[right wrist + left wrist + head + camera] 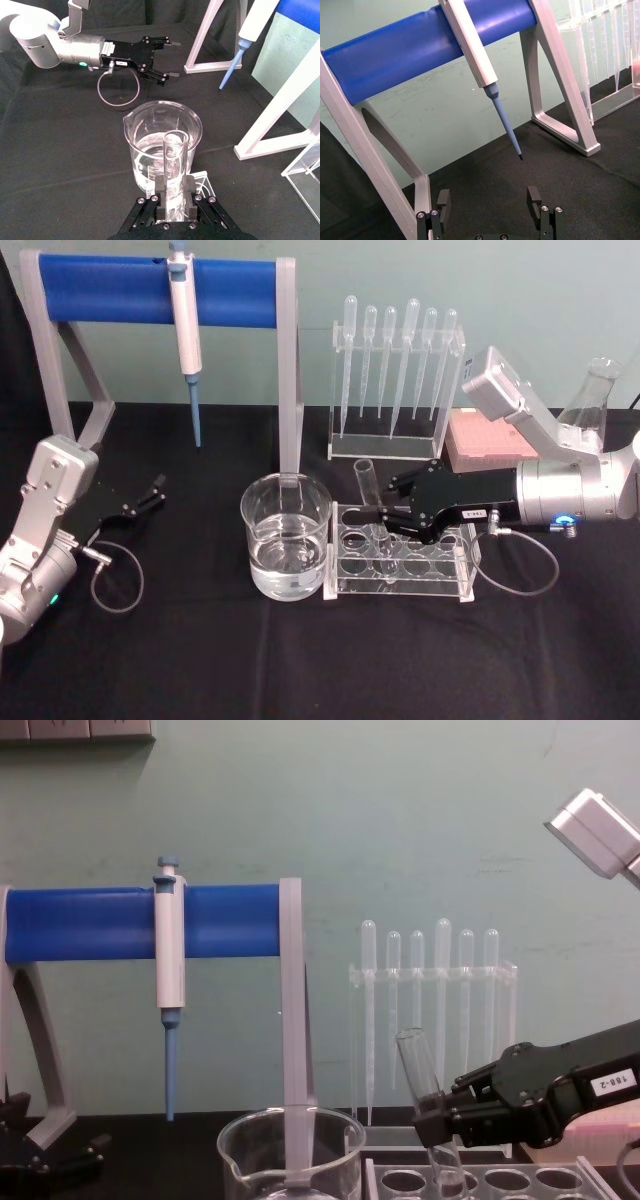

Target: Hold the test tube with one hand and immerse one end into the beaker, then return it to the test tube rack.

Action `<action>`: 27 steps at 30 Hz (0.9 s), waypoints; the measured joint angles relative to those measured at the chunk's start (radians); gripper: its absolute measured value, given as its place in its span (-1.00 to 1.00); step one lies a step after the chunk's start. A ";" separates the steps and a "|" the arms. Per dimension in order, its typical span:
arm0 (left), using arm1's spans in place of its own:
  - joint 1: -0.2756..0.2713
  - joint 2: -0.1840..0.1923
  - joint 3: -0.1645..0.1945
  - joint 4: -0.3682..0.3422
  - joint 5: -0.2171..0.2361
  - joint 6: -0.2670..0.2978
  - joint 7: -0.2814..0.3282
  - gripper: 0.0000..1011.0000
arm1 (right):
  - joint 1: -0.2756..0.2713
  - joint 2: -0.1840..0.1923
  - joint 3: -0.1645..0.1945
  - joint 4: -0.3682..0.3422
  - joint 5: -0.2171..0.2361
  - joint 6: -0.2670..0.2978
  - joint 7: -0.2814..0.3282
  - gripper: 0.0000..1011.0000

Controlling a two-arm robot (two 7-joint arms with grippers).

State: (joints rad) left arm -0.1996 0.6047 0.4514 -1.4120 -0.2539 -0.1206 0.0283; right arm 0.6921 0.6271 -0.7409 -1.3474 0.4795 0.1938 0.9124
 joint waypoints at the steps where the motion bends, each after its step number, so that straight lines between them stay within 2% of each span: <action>1: 0.000 0.000 0.000 0.000 0.000 0.000 0.000 0.98 | 0.000 0.000 0.000 0.000 0.000 0.000 0.000 -0.55; 6: 0.000 0.000 0.000 0.000 0.000 0.000 0.000 0.98 | -0.009 0.009 0.004 -0.015 0.001 -0.005 -0.009 -0.55; 14: 0.000 0.000 0.000 0.000 0.000 0.000 0.000 0.98 | -0.060 0.053 0.044 -0.103 0.016 -0.047 -0.065 -0.55; 21: 0.000 0.000 0.000 0.000 0.000 0.000 0.000 0.98 | -0.107 0.091 0.101 -0.185 0.040 -0.079 -0.114 -0.55; 27: 0.000 0.000 0.000 0.000 0.000 0.000 0.000 0.98 | -0.145 0.110 0.148 -0.238 0.060 -0.103 -0.149 -0.55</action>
State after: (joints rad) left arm -0.1995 0.6047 0.4514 -1.4120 -0.2539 -0.1205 0.0283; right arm 0.5474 0.7367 -0.5931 -1.5856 0.5398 0.0904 0.7638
